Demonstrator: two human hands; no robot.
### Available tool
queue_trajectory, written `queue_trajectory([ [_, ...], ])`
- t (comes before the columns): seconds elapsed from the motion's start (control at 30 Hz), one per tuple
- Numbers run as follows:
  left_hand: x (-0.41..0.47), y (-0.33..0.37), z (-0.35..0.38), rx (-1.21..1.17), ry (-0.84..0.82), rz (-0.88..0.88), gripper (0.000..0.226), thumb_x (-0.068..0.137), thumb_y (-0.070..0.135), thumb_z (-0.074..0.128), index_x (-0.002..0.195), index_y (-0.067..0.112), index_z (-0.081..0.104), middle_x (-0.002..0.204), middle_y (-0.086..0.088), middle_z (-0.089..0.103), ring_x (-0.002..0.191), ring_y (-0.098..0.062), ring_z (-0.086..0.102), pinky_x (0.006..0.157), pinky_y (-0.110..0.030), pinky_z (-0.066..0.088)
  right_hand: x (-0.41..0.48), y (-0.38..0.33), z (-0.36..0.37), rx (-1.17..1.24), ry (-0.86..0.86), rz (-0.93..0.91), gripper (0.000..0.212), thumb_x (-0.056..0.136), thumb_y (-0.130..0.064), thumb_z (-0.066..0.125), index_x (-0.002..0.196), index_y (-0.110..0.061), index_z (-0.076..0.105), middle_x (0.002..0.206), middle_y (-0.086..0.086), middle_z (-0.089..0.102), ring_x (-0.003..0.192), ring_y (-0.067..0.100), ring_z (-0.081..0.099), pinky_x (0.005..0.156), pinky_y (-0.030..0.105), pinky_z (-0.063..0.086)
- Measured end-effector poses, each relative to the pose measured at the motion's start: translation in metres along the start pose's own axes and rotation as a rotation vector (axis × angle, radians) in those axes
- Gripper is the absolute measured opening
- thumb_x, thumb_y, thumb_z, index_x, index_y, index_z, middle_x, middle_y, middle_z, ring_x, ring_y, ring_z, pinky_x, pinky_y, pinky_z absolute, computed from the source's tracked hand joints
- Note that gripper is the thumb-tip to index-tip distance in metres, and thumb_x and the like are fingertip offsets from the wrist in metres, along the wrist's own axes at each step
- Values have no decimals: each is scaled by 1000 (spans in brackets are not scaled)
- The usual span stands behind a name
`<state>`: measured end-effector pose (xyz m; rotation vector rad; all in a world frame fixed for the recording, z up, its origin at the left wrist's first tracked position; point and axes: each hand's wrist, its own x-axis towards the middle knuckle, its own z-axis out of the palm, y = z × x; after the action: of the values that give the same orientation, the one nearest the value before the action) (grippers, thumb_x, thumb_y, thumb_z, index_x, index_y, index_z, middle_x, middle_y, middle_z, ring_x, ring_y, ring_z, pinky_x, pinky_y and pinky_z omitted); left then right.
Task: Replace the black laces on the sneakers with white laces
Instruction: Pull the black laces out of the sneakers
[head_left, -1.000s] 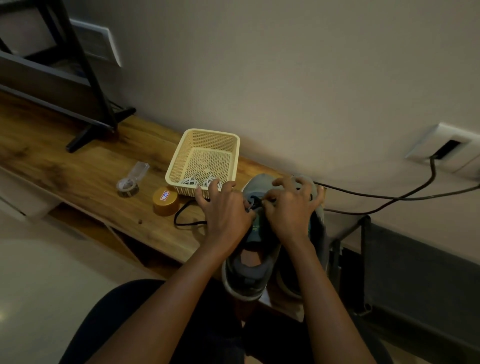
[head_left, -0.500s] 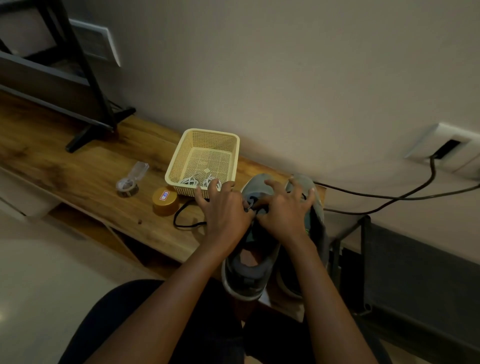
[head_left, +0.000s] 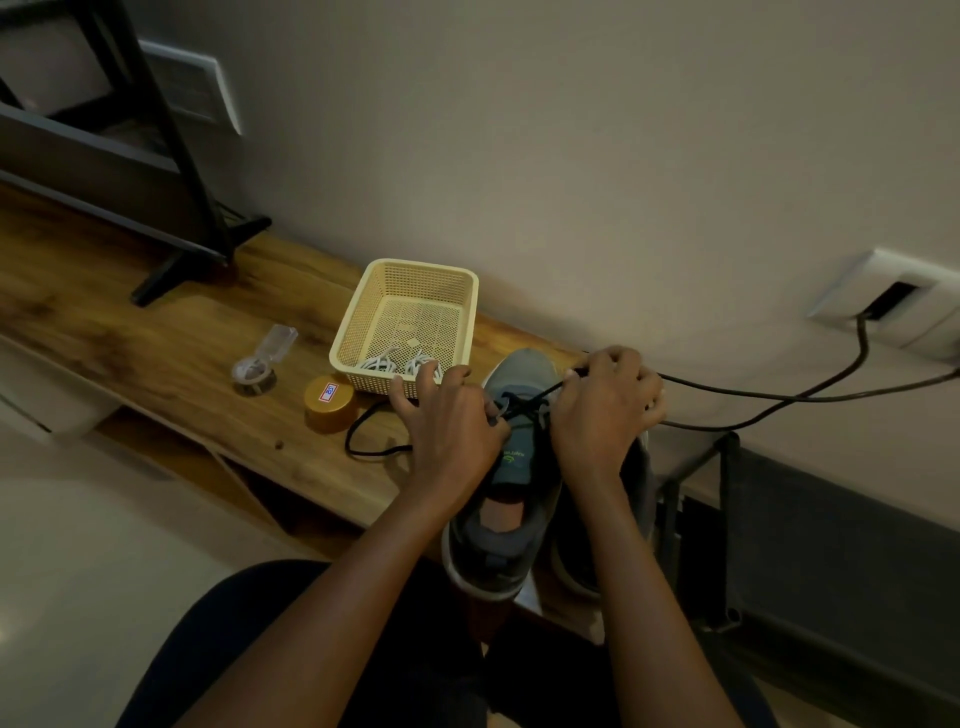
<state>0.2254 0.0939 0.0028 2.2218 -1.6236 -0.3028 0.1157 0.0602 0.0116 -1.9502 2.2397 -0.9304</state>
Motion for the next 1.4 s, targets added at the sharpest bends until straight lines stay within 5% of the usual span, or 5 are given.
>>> queue_trajectory([
  [0.17, 0, -2, -1, 0, 8, -1, 12, 82, 36, 67, 90, 28, 70, 143, 9, 41, 142, -21, 13, 111, -53, 3, -2, -1, -1, -10, -4, 15, 22, 83, -9, 58, 104, -15, 62, 131, 7, 47, 125, 32, 32, 108, 50, 16],
  [0.43, 1, -3, 1, 3, 5, 17, 12, 85, 33, 65, 94, 25, 69, 144, 7, 41, 142, -22, 12, 111, -54, 1, -6, -4, 0, -206, -507, -370, 19, 85, -30, 60, 100, -31, 70, 148, -9, 34, 142, 29, 6, 109, 63, -9],
  [0.73, 0, 0, 1, 1, 1, 0, 15, 85, 36, 64, 96, 28, 70, 145, 9, 39, 143, -21, 11, 112, -53, 1, -7, 2, 3, -27, -64, -120, 14, 84, -17, 62, 92, -12, 72, 120, 5, 52, 114, 31, 36, 102, 46, 20],
  [1.1, 1, -4, 4, 11, 12, 7, 19, 82, 39, 65, 95, 26, 69, 145, 7, 40, 143, -22, 10, 111, -53, 2, -5, -2, 2, -175, -447, -308, 20, 85, -25, 60, 101, -30, 71, 146, -7, 36, 139, 30, 11, 111, 57, -1],
  [1.4, -1, -6, 5, 26, 26, -5, 18, 81, 39, 63, 88, 25, 71, 142, 8, 43, 141, -20, 14, 110, -51, 6, 2, 6, -1, -95, -162, -110, 19, 89, -23, 58, 100, -13, 69, 125, 4, 48, 119, 31, 35, 101, 44, 22],
])
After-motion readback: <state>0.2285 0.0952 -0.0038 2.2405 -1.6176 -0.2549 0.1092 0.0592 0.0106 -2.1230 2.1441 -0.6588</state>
